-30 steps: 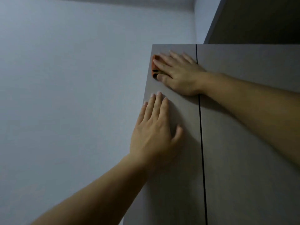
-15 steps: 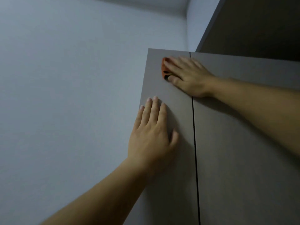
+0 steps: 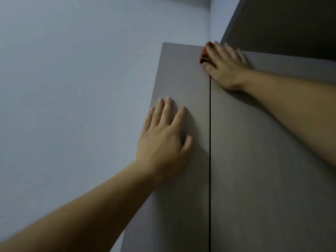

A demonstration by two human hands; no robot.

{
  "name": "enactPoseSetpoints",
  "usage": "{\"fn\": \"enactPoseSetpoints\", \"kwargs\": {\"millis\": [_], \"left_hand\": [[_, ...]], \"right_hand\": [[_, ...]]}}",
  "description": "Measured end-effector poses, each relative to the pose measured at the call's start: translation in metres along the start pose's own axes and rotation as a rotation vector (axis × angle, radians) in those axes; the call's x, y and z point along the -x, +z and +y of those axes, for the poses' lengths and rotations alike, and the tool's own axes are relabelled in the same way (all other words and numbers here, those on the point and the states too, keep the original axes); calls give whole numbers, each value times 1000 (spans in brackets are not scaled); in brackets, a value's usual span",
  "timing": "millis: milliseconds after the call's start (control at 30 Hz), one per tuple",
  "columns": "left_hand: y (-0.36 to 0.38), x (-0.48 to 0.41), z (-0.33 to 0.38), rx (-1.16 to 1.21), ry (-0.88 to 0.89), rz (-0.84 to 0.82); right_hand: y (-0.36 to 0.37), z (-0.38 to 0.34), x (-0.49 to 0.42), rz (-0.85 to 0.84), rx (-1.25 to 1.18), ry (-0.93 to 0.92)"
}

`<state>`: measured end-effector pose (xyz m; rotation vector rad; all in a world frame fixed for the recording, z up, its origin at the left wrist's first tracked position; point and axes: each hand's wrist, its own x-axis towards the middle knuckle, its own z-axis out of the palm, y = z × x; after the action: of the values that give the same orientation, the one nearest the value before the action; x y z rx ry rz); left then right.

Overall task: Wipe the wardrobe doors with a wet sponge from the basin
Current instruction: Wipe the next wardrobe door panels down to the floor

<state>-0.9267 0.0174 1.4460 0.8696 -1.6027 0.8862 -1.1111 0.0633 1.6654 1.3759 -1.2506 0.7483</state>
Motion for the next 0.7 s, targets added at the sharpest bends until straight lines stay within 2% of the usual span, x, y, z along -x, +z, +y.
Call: {"fn": "enactPoseSetpoints", "kwargs": {"millis": [200,233,400,467,567,600,633,700], "left_hand": [[-1,-1,8,-19,-30,27],[-1,-2,11,-19,-44,30],[-6,-11,29,3,-137,-25],[-3,-17,40,-3,-137,-45],[6,-25,53,-9,-119,-55],[9,-26,54,-35,-121,-50],[12,-27,54,-61,-128,-40],[15,-27,53,-79,-138,-20]], "right_hand": [[18,6,58,1,58,-348],[14,15,52,-2,69,-347],[2,36,12,23,8,-58],[9,25,29,37,9,-148],[22,26,60,23,27,-424],[20,33,55,24,40,-444],[17,40,44,20,42,-401],[8,53,17,10,21,-194]]}}
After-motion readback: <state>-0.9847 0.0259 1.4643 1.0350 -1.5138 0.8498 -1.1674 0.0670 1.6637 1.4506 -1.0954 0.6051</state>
